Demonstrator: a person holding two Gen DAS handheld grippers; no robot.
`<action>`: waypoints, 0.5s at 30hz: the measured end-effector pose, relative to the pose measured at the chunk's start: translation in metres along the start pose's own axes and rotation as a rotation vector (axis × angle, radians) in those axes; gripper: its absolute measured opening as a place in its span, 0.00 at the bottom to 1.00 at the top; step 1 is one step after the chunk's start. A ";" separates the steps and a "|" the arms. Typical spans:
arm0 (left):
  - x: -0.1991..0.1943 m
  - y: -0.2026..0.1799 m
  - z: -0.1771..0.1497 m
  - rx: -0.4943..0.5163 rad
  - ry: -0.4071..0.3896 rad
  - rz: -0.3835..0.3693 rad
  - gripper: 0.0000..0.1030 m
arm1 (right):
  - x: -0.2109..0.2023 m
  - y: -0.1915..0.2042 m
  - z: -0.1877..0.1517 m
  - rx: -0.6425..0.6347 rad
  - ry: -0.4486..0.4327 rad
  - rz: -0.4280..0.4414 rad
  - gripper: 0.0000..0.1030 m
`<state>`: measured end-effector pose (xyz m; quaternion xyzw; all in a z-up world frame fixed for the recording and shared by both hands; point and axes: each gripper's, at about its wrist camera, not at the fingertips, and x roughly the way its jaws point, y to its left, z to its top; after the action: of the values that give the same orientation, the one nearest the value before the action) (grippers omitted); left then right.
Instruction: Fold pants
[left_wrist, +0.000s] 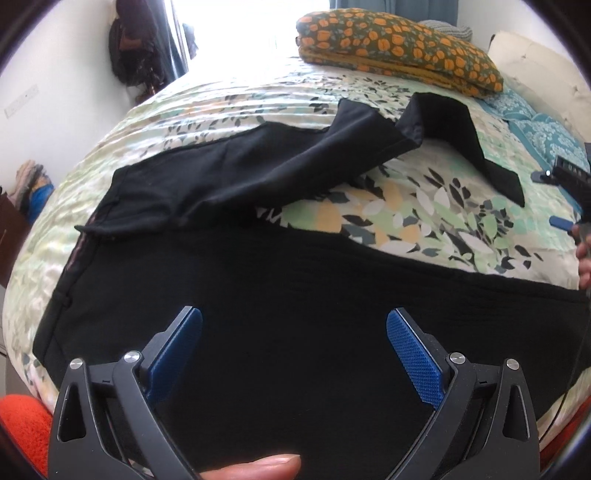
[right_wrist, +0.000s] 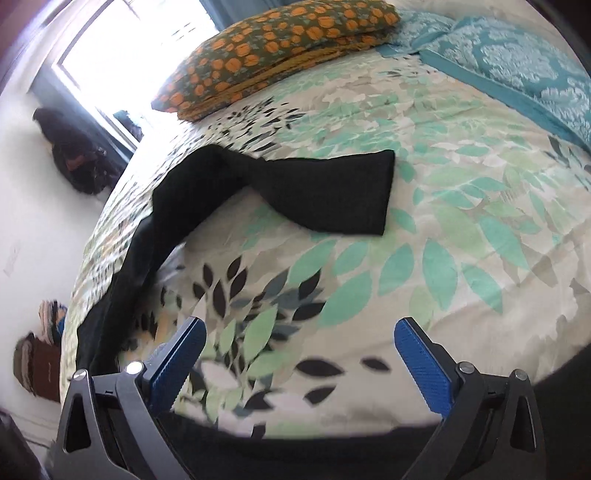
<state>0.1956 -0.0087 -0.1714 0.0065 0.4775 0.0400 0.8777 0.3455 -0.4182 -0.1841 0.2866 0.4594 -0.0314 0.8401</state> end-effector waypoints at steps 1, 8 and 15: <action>0.007 0.002 -0.005 -0.006 0.024 0.004 0.98 | 0.018 -0.015 0.023 0.056 0.005 -0.006 0.98; 0.025 -0.006 0.000 0.015 0.042 0.007 0.98 | 0.105 -0.023 0.117 0.001 0.078 -0.130 0.91; 0.034 -0.011 -0.005 0.022 0.086 -0.017 0.98 | 0.104 0.036 0.111 -0.580 0.237 -0.374 0.06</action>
<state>0.2111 -0.0167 -0.2031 0.0104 0.5152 0.0273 0.8566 0.4999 -0.4231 -0.2042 -0.0506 0.5880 -0.0195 0.8071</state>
